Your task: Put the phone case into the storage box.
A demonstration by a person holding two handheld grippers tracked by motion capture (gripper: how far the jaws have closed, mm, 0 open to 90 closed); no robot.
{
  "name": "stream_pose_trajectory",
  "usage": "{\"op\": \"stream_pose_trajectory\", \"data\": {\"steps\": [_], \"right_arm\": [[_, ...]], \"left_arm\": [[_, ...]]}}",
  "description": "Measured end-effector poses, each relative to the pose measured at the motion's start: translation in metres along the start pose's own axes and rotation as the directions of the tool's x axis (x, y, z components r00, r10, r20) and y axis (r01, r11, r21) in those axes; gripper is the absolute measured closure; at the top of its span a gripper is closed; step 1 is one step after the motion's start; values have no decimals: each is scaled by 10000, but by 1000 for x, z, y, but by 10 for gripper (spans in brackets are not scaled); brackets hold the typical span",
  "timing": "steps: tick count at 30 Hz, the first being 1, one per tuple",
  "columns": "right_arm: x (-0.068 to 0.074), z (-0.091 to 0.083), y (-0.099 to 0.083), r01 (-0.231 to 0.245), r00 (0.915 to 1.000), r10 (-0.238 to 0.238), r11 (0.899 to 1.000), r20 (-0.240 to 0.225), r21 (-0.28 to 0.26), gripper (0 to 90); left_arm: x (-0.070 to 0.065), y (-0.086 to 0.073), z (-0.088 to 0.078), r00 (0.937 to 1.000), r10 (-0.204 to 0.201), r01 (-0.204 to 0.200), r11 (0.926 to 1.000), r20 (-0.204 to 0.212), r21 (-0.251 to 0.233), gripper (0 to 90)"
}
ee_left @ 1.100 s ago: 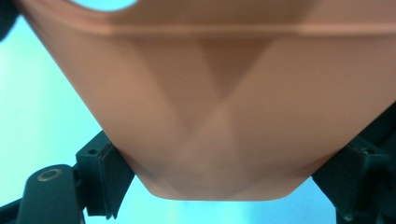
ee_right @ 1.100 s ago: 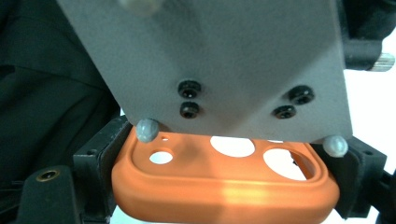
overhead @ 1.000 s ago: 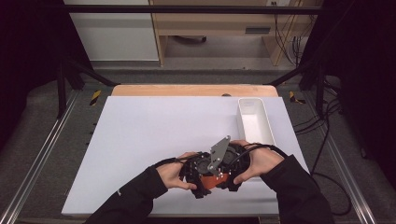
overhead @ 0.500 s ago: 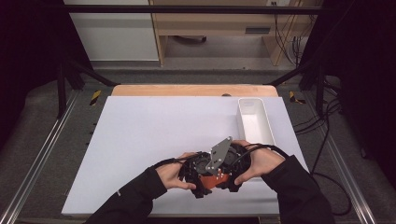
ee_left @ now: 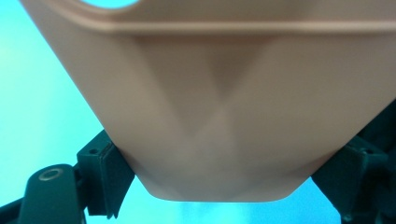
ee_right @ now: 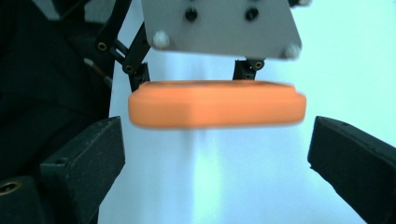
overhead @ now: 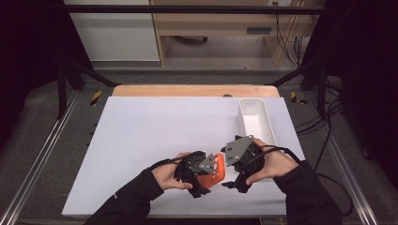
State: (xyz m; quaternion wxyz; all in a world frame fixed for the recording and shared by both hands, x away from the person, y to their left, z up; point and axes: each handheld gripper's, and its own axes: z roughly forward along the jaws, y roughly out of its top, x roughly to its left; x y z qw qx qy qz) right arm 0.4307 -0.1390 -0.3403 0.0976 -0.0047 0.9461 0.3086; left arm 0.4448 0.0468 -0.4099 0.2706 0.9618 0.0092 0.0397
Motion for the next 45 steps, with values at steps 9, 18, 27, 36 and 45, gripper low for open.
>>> {"op": "stream_pose_trajectory", "data": {"steps": [9,18,27,36,45], "right_arm": [[3,-2,-15,-766,9958,811,9925,435,-952,25],[8,6,-24,-955,9944,1014,9833,303,-1547,19],[12,15,-29,-1142,9922,1219,9736,271,-1976,19],[14,21,-30,-1311,9905,1374,9631,105,-2352,23],[15,24,-27,-1574,9869,1614,9461,-95,-2829,26]], "left_arm": [[-1,-17,-4,9995,-317,313,9955,-29,-899,157],[-1,-42,-6,9959,-901,902,9803,86,-1755,157],[-2,-52,-7,9935,-1135,1136,9703,128,-2137,157],[-4,-57,-11,9937,-1109,1112,9612,151,-2523,157],[-8,-54,-14,9931,-1127,1172,9447,325,-3063,157]]}}
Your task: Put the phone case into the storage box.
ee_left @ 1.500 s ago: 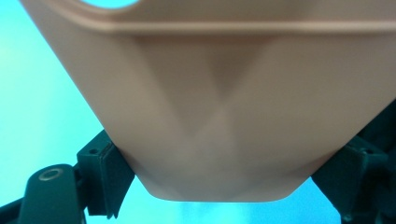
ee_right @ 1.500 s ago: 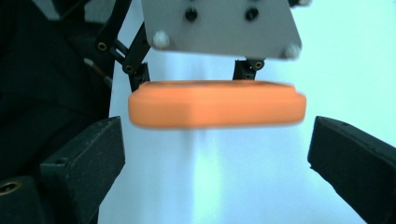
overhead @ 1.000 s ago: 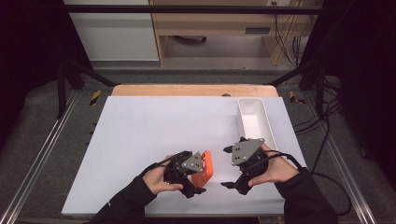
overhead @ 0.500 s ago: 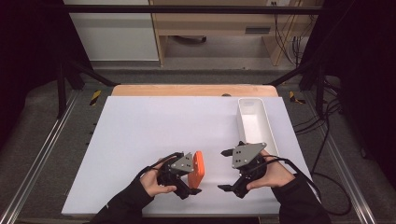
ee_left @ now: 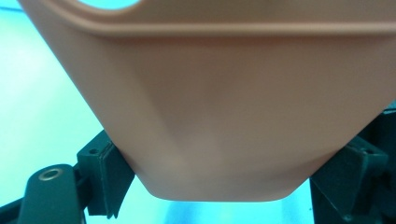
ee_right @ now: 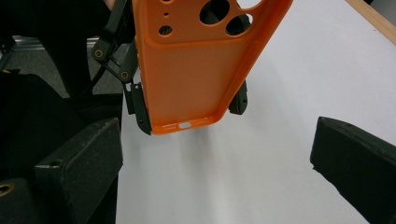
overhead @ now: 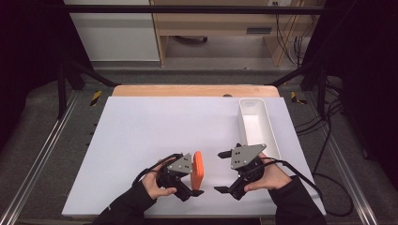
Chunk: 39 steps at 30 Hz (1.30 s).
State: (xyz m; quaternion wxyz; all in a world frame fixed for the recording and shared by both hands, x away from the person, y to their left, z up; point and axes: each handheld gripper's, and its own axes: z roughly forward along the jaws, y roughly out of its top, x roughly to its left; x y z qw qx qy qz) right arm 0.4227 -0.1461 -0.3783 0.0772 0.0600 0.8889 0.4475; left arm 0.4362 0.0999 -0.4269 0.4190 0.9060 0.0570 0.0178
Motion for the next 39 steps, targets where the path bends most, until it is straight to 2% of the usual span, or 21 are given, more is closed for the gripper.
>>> {"op": "stream_pose_trajectory", "data": {"steps": [8,13,20,34,39], "right_arm": [[-2,-1,2,-231,9995,226,9994,-211,-251,29],[-3,-2,4,-257,9993,243,9985,-300,-478,32],[-4,-2,6,-331,9989,311,9978,-345,-573,33],[-6,-2,17,-124,9995,108,9985,-293,-531,33],[-6,-1,17,-107,9995,91,9986,-315,-523,33]], "left_arm": [[0,3,-2,9999,-1,9,9985,157,-541,157],[0,6,-3,9997,123,-108,9976,205,-688,157],[2,11,-5,9996,189,-170,9965,227,-814,157],[5,20,-1,9987,319,-278,9946,390,-1001,157],[4,21,2,9978,484,-442,9950,444,-897,157]]}}
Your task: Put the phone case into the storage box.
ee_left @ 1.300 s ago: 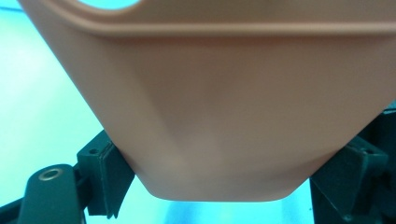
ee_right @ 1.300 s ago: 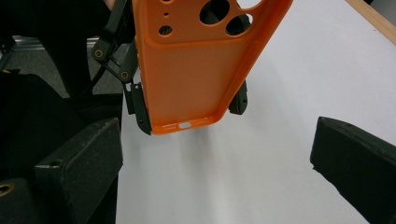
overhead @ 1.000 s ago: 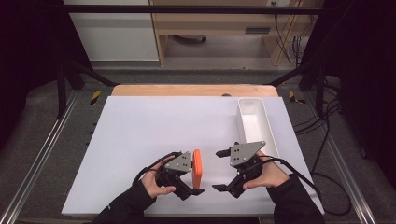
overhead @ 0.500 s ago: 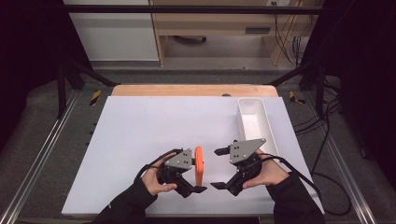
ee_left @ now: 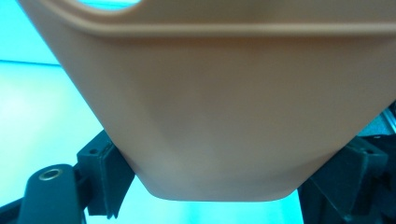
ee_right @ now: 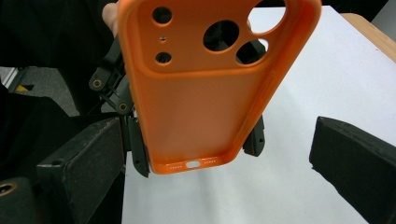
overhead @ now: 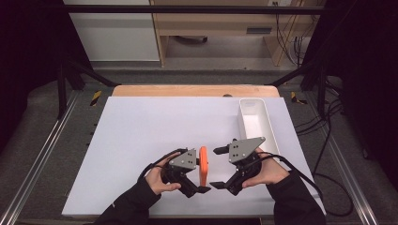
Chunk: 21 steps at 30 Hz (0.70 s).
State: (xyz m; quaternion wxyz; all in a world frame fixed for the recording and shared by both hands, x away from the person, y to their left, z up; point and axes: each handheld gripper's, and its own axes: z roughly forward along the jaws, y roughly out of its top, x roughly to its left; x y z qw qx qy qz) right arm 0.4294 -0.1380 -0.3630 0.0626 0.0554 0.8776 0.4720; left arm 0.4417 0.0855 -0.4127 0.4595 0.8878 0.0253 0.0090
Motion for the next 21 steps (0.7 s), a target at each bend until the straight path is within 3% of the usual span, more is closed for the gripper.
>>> {"op": "stream_pose_trajectory", "data": {"steps": [21], "right_arm": [[1,16,5,142,9989,-142,9999,-448,-9,52]], "left_arm": [[-3,-2,7,9997,138,-141,9998,198,149,157]]}}
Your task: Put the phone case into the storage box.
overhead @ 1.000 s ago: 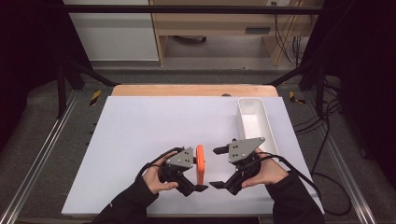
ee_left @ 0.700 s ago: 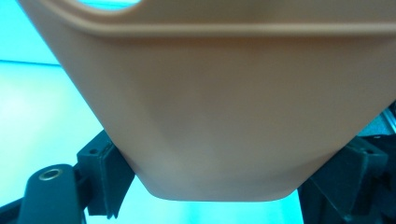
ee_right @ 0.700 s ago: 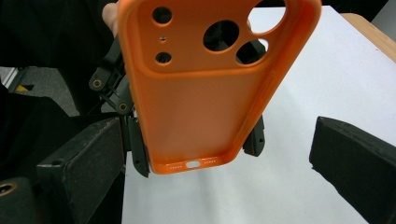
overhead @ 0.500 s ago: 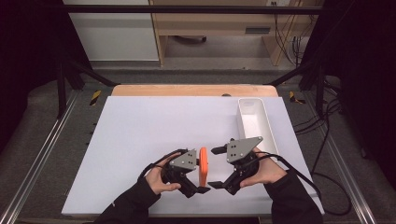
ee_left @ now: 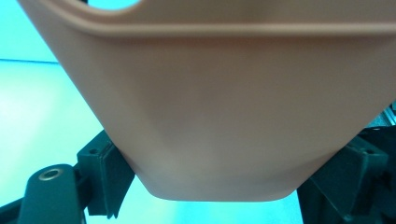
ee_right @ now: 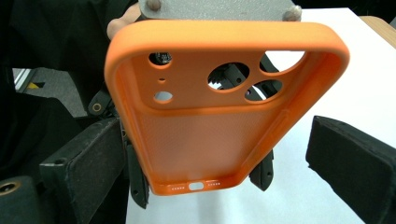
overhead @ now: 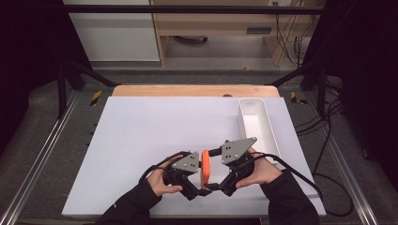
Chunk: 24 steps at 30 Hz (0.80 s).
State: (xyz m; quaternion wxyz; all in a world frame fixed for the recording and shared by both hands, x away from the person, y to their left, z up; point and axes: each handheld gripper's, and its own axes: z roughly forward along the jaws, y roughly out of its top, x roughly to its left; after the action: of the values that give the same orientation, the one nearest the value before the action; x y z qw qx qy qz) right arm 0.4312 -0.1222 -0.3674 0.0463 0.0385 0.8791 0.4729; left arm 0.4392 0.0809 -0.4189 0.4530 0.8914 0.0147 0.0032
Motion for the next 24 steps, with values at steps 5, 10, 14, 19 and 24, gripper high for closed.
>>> {"op": "stream_pose_trajectory", "data": {"steps": [5,10,14,19,24], "right_arm": [[-1,3,-1,-4,10000,4,10000,-81,-34,67],[-1,4,-1,-61,9996,59,9999,-280,-85,89],[-1,4,-1,-107,9991,101,9998,-405,-169,99],[-2,4,-1,-130,9986,117,9996,-525,-248,106],[-2,5,-1,-147,9977,127,9995,-665,-297,124]], "left_arm": [[-1,1,1,10000,71,-71,10000,39,-6,157],[-2,0,2,9999,87,-87,10000,65,-3,157],[-2,0,3,9999,92,-93,10000,102,30,157],[-3,0,5,9998,149,-150,9999,153,61,157],[-4,-1,6,9996,205,-207,9997,176,94,157]]}}
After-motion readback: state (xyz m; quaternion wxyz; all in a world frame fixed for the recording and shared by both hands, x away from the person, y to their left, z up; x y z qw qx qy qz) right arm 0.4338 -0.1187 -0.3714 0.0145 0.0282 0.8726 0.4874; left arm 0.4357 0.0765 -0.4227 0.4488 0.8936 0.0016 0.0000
